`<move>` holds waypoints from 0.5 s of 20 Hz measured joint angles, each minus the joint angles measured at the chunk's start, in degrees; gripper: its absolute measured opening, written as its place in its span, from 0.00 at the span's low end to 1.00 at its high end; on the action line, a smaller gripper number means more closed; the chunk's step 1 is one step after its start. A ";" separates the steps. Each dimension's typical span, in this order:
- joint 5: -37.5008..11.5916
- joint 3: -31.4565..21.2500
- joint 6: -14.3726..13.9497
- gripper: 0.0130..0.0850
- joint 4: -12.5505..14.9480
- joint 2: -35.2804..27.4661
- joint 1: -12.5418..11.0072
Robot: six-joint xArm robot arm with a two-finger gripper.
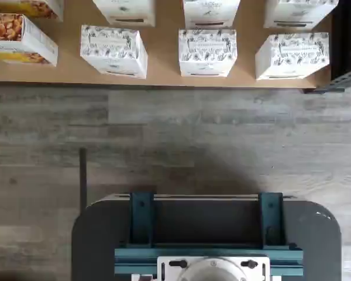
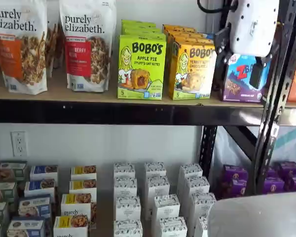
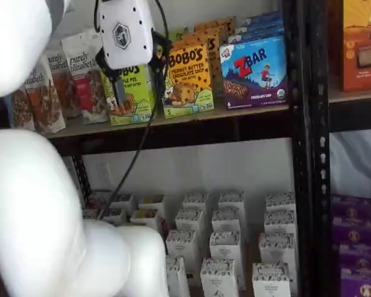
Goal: Pick up the orange box on the top shelf, the fifth box from the left
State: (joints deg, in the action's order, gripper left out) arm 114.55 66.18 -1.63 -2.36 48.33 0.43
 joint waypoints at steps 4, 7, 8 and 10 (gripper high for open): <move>-3.65 -2.39 -6.08 1.00 12.08 2.44 10.62; -3.86 -2.49 -6.42 1.00 12.95 2.50 10.95; -3.88 -2.49 -6.34 1.00 12.86 2.50 10.81; -3.87 -2.46 -6.15 1.00 12.67 2.49 10.55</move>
State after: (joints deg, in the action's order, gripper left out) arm 110.68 63.72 -7.78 10.31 50.82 10.98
